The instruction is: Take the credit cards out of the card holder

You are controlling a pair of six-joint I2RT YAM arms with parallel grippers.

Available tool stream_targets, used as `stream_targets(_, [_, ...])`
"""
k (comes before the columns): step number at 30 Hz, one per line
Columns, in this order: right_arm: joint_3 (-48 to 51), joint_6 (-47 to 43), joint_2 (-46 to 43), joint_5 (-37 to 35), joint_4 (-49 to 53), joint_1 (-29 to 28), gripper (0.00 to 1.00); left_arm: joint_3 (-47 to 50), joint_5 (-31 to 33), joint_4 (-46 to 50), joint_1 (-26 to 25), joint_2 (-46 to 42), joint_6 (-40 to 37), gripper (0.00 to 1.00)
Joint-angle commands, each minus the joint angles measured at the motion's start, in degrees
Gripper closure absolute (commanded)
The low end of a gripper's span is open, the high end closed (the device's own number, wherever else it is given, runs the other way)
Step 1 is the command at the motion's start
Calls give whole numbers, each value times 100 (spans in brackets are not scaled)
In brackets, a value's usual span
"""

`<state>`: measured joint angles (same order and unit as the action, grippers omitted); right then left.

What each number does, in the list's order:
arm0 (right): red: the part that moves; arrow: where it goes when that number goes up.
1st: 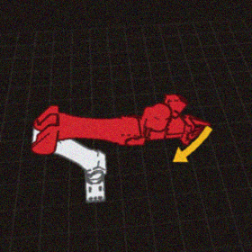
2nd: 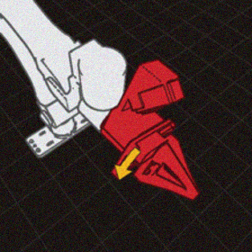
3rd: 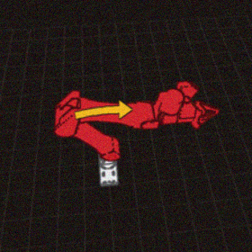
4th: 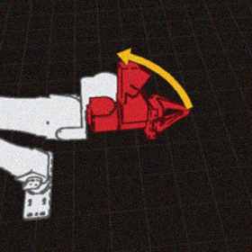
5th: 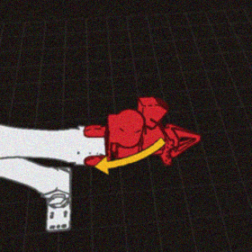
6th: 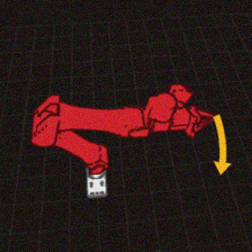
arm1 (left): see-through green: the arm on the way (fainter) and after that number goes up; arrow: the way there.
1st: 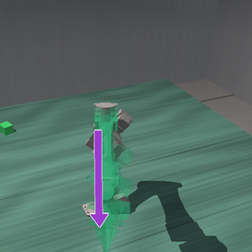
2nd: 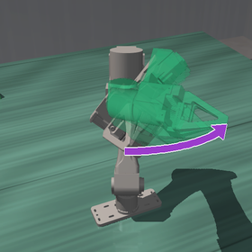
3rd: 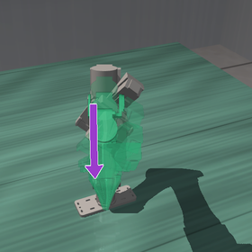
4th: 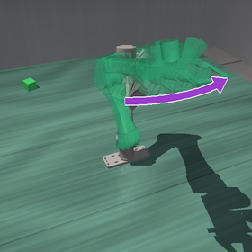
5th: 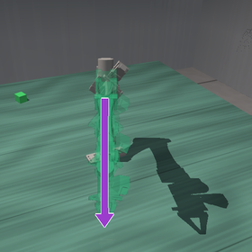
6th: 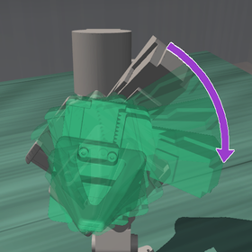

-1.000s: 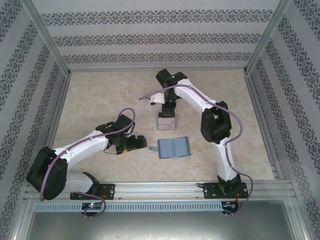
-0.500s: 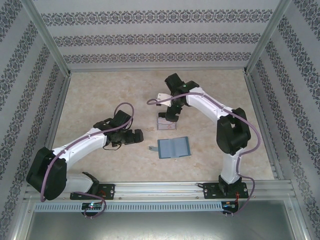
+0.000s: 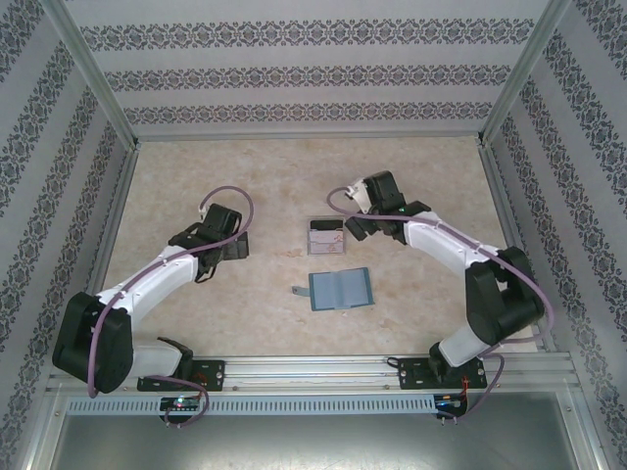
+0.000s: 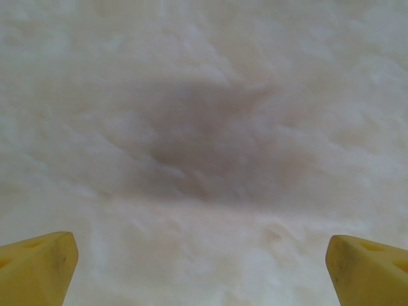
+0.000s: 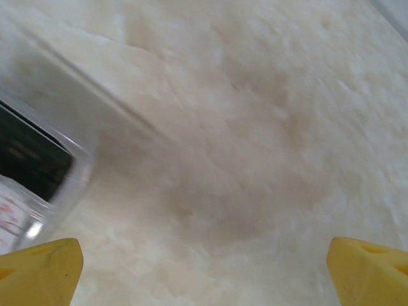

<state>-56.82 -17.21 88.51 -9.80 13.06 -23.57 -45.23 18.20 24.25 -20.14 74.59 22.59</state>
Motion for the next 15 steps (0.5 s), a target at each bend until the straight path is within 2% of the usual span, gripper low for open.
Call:
stream_targets(1, [620,831,-406,-683,-1142,227,2,268,1102,-729,168,-185,-848,0])
stream_targets(7, [2128,1328,-774,-692,-3031,1012,2,1219,968,-2777,624,-242,-1934,0])
stream_targets(11, [2528,1464,-790,-471,-3800,1570,2,1722,316,-3749,1267,-277,-1761,0])
stream_targets(15, [2952,1869,-752,78,-4958,2055,2,2312,-397,-5520,1723,-78,-1842,0])
